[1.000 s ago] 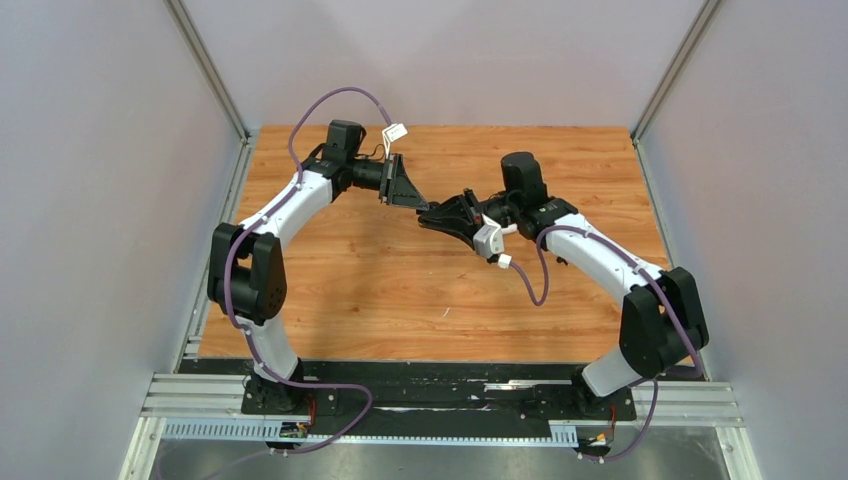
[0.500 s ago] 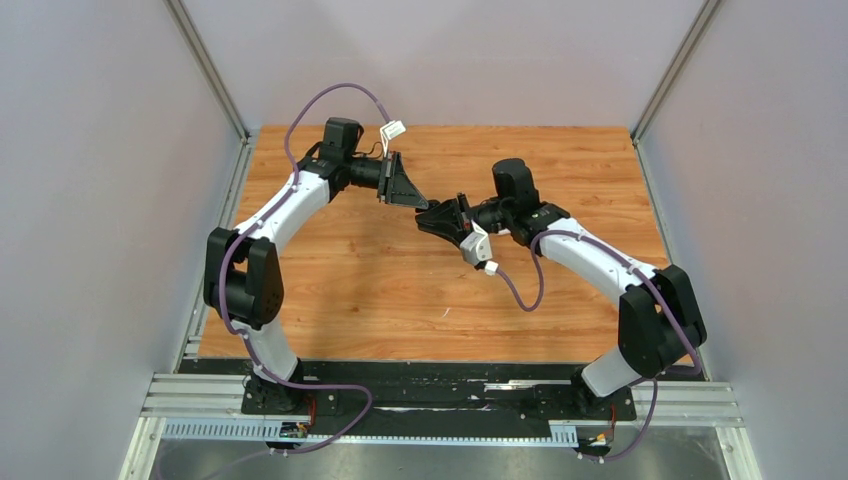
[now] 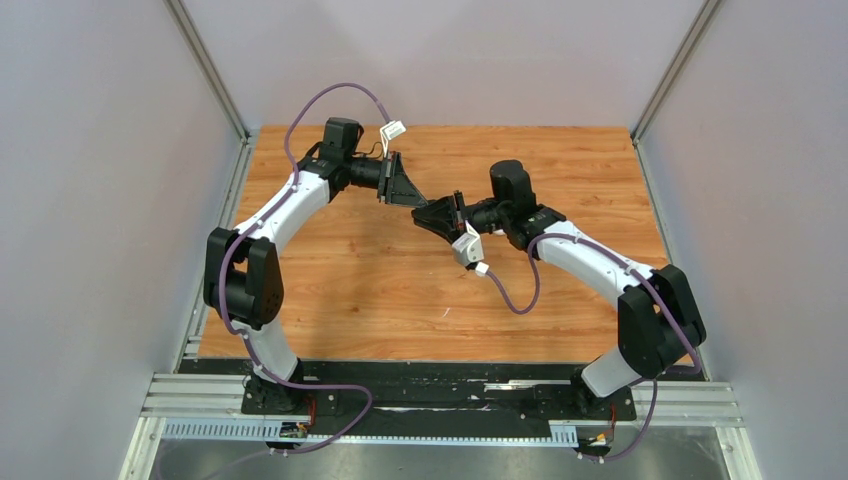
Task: Insert the wireless bluetooth earbuds into the charging case
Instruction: Place the earbud in the charging case.
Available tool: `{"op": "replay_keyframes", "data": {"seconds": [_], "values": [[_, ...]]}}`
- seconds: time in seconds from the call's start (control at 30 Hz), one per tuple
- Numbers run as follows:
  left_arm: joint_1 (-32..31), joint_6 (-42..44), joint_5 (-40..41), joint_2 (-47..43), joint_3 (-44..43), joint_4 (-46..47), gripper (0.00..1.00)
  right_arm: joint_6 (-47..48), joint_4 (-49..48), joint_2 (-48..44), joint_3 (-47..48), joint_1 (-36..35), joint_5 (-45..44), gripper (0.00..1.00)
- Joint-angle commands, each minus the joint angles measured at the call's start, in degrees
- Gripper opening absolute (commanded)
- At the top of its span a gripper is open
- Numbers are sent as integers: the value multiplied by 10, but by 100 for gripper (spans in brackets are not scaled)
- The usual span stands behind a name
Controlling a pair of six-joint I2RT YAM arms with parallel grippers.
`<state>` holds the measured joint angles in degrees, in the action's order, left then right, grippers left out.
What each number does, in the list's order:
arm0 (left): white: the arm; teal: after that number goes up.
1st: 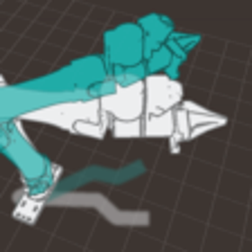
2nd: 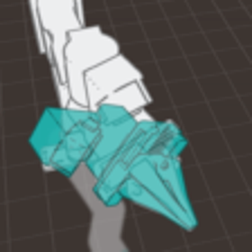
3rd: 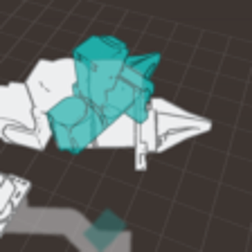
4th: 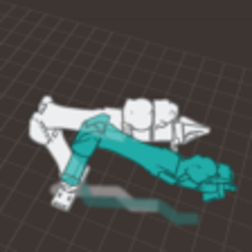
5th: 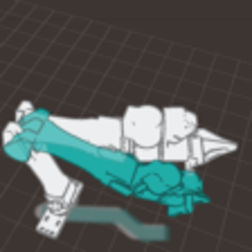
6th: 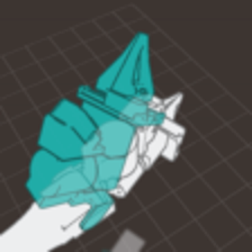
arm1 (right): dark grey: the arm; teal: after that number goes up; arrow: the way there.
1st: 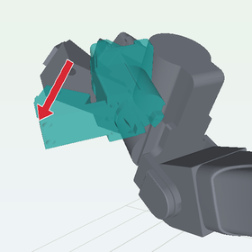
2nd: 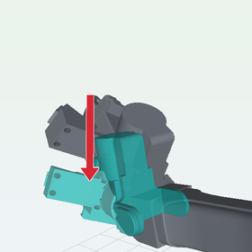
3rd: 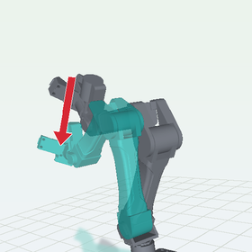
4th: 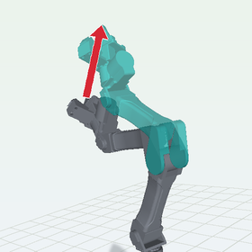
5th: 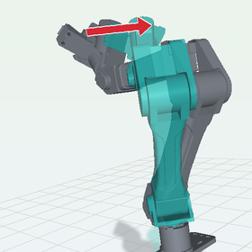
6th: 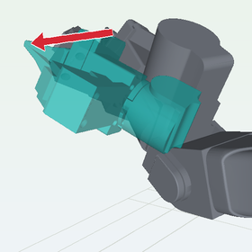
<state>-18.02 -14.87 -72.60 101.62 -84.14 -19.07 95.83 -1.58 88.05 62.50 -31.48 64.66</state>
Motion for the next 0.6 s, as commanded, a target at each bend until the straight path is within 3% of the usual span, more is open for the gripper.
{"op": "replay_keyframes", "data": {"seconds": [0.0, 0.57], "values": [[-3, 14, -16, -34, -11, 4, 0, -31, -16, -2, -7, -4, -9, 0], [-2, -23, -24, -25, -15, 35, 0, -183, -45, -31, -26, -4, -46, 0]]}}
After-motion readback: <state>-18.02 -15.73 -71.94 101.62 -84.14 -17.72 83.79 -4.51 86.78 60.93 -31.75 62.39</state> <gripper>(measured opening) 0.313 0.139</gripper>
